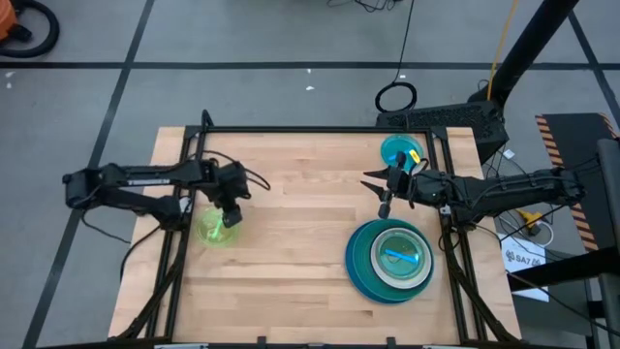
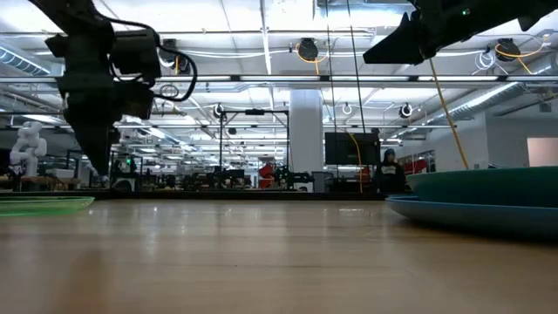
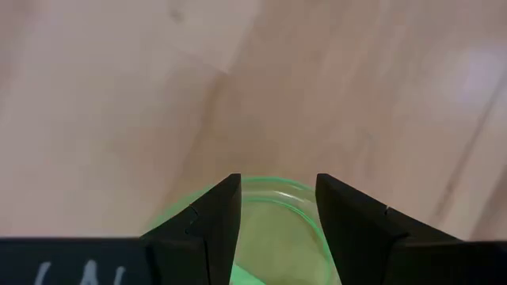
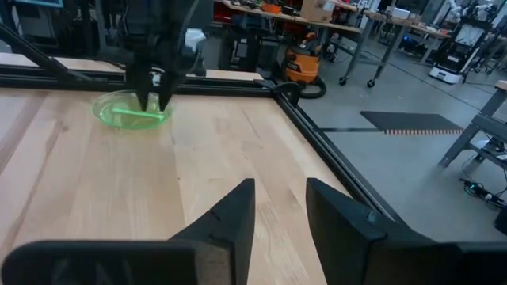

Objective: Stack plastic plates
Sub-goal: Stack the light green plate on top of the light blue plate

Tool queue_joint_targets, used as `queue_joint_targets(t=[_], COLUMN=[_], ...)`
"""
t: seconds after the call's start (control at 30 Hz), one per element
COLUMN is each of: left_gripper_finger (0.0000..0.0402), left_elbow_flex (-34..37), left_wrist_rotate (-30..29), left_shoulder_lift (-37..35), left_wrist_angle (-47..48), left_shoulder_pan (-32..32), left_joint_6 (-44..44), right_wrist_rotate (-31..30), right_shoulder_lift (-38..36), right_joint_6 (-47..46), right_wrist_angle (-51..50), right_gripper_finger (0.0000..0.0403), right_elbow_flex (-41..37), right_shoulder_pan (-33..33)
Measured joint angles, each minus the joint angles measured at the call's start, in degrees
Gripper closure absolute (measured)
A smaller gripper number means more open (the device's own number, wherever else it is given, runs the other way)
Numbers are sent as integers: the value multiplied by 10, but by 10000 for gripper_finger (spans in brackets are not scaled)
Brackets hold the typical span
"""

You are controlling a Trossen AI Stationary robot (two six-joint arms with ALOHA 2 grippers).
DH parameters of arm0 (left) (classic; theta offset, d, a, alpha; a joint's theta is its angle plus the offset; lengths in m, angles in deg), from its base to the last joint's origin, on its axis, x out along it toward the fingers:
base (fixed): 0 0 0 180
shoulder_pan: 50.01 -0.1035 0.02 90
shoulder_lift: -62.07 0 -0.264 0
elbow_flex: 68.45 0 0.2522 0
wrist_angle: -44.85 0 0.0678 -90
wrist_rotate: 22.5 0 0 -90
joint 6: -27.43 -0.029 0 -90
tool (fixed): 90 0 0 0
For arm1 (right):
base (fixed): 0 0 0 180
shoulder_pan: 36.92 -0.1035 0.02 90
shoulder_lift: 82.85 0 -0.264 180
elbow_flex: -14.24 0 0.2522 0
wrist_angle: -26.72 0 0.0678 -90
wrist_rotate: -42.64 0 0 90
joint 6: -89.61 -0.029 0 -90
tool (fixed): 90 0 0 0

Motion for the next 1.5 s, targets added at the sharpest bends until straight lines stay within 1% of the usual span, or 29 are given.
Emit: queue_joint_targets(t=[0.07,0.17,0.27,0.33,0.43,0.57,0.63,0.67,0.73,0.8,0.87,1.17,1.5], left_gripper_finger=[232,232,232,232,232,232,232,232,232,232,232,232,232], left_elbow_flex=[0,-10,-30,-43,-61,-82,-90,-93,-98,-98,-98,-98,-98], left_wrist_rotate=[5,2,-14,-36,-60,-60,-61,-66,-91,-123,-136,-136,-136], left_shoulder_lift=[24,63,92,105,112,114,114,114,114,114,114,114,117], left_wrist_angle=[2,39,73,90,107,128,148,155,151,155,158,149,141], left_shoulder_pan=[8,12,12,12,15,16,16,16,16,15,15,23,23], left_joint_6=[0,20,41,30,-27,-84,-83,-69,-38,-32,-60,-212,-312], right_wrist_rotate=[0,0,0,0,0,0,0,0,0,0,0,0,0], right_shoulder_lift=[0,0,0,0,0,0,0,0,0,0,0,0,0], right_joint_6=[0,0,0,0,1,2,2,3,8,12,15,19,21], right_wrist_angle=[0,-1,-2,-3,-3,-3,-3,-3,-3,-3,-3,-5,-7], right_gripper_finger=[296,296,296,296,296,296,296,296,296,296,296,296,296], right_elbow_flex=[0,0,0,0,0,0,0,0,0,0,0,0,0], right_shoulder_pan=[0,0,0,0,0,0,0,0,0,0,0,0,0])
